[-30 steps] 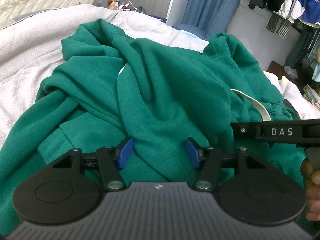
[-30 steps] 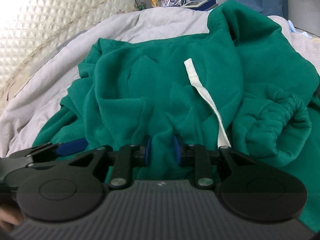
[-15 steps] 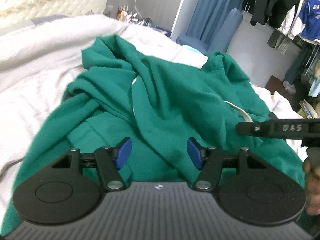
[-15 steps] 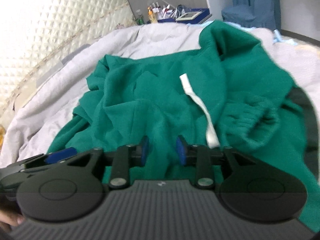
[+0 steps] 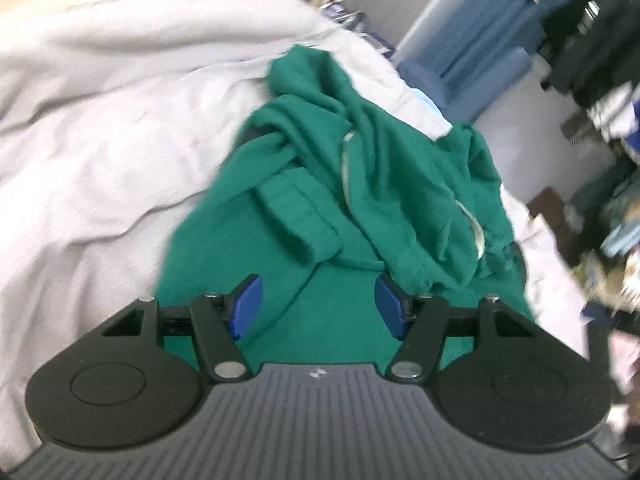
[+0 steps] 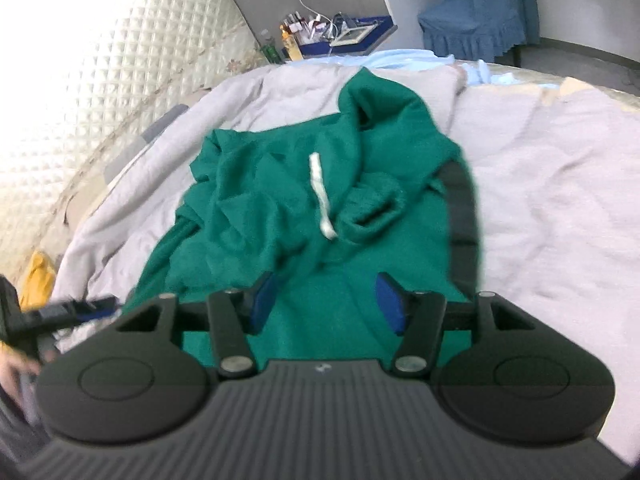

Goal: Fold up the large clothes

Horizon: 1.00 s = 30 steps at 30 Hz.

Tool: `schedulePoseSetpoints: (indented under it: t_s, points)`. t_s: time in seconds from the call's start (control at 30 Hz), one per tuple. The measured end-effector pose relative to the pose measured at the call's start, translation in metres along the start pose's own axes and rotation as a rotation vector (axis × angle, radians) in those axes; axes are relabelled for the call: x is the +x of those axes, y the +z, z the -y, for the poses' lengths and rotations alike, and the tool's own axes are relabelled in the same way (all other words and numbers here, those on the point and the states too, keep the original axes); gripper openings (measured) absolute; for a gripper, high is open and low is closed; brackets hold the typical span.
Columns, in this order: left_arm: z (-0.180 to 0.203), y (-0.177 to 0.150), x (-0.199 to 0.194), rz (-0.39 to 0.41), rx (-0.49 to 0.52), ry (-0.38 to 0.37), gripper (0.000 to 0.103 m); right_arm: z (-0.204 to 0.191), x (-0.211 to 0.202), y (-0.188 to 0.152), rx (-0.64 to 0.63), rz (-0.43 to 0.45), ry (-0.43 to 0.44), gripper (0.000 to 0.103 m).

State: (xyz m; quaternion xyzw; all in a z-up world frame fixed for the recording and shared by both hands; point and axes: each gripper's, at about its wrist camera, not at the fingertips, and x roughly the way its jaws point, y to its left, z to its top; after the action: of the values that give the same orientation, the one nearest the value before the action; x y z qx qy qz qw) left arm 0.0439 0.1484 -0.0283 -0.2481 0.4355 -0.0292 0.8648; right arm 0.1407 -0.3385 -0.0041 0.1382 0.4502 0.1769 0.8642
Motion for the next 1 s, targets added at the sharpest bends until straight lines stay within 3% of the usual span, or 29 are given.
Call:
schedulePoseSetpoints:
  t_s: [0.07,0.13,0.17,0.4,0.57,0.67,0.77,0.93,1.0]
  points:
    - [-0.016,0.005,-0.019,-0.019,-0.039,0.015,0.067,0.02,-0.008,-0.003,0.026,-0.024,-0.005,0.062]
    - [-0.029,0.006,-0.03,-0.027,-0.05,0.047,0.068,0.044,-0.007,-0.007,0.082,-0.053,0.003,0.079]
    - [-0.036,0.006,-0.032,-0.033,-0.061,0.068,0.068,0.058,-0.003,-0.01,0.122,-0.07,0.01,0.081]
    - [-0.095,-0.005,-0.003,-0.137,-0.251,0.084,0.068,0.133,0.053,-0.044,0.327,-0.228,0.053,0.082]
    - [-0.114,-0.01,0.02,-0.184,-0.302,0.113,0.068,0.145,0.084,-0.058,0.372,-0.255,0.181,0.081]
    - [-0.116,-0.01,0.031,-0.208,-0.301,0.116,0.071,0.139,0.096,-0.055,0.334,-0.279,0.225,0.082]
    - [-0.115,-0.01,0.034,-0.222,-0.287,0.086,0.074,0.124,0.104,-0.046,0.262,-0.298,0.251,0.084]
    - [-0.099,-0.019,0.026,-0.274,-0.228,-0.133,0.074,0.097,0.094,-0.033,0.111,-0.308,0.297,0.087]
    - [-0.09,-0.023,0.02,-0.287,-0.178,-0.173,0.074,0.094,0.083,-0.03,0.093,-0.293,0.34,0.087]
